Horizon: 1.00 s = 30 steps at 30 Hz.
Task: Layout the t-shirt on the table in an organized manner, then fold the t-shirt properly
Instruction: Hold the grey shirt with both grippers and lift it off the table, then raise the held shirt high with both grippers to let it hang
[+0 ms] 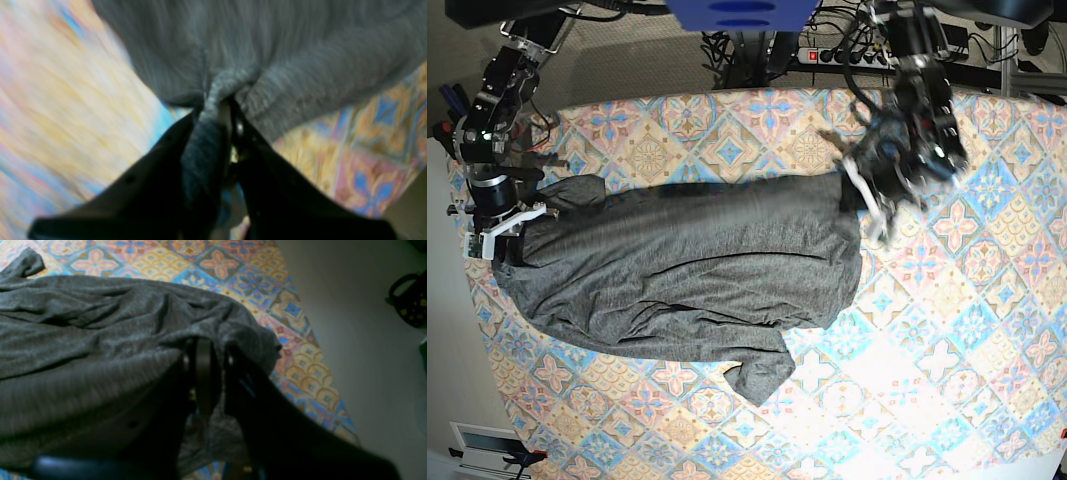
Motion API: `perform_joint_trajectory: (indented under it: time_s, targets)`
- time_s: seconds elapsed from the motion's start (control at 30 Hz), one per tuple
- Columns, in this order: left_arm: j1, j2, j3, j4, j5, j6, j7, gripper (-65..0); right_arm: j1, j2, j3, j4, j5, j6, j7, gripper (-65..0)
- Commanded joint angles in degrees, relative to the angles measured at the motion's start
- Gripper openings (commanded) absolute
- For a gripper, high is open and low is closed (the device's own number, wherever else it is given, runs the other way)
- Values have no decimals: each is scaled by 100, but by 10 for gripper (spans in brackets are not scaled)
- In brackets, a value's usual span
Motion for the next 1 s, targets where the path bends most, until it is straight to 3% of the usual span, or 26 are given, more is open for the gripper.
perform_joint_trajectory:
  time_s: [0.0,0.27,0.53,0.63,0.8,0.97]
  targets:
    - [-204,34,30,184,-139,-14,43,-629,62,114,44,136,52,-35,176,-650]
    - [-1101,263,-111,404,-253,-14,781,-630,115,114,44,127,52,-44,185,-650]
    - [-2410,483,-823,404,-227,-14,1537,-629,1003,140,220,136,52,-44,176,-650]
    - [-2894,483,-823,395,-209,-14,1555,-629,1513,149,229,127,26,-44,168,-650]
    - [-3553,483,-814,333,-209,-14,1485,-628,2269,316,202,-93,-642,-27,-246,-650]
    - [-4107,447,-814,-220,-209,-14,1001,-628,3253,368,-140,-612,-1108,-9,-298,-650]
